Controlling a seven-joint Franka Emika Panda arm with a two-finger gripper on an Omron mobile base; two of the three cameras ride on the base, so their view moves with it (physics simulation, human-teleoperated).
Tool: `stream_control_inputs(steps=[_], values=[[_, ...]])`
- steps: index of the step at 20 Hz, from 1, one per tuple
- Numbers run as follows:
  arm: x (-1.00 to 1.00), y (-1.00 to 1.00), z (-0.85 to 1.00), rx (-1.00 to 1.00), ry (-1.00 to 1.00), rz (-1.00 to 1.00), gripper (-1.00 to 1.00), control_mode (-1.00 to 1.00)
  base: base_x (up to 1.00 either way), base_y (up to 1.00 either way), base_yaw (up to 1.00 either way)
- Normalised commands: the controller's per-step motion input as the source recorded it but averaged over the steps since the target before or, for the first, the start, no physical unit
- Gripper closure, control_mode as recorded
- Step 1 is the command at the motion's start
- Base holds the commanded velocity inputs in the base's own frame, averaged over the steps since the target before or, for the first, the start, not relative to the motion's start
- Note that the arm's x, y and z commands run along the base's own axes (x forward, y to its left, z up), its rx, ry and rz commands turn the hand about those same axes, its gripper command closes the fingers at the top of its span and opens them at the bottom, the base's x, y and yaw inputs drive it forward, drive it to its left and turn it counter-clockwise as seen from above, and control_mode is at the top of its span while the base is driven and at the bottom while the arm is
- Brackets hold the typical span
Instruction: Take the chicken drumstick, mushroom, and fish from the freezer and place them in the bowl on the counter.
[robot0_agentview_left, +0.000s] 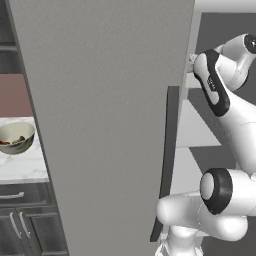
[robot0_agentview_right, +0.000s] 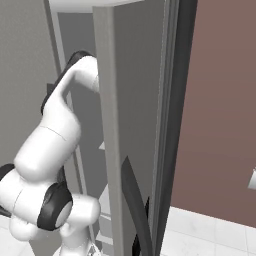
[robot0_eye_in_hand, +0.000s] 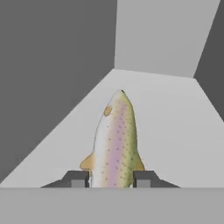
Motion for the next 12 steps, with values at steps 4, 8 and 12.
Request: stream_control_inputs(steps=[4,8,12], values=[[-1.00,0.00,-0.53,0.00,-0.05,-0.04,1.00,-1.00,0.00,0.00,0.00],[-1.00,0.00,-0.87,-0.01,0.00,-0.04,1.00,-1.00,0.00,0.00,0.00],[-1.00,0.01,-0.85,0.00,0.11,-0.05,1.00,-1.00,0.00,0.00,0.00]])
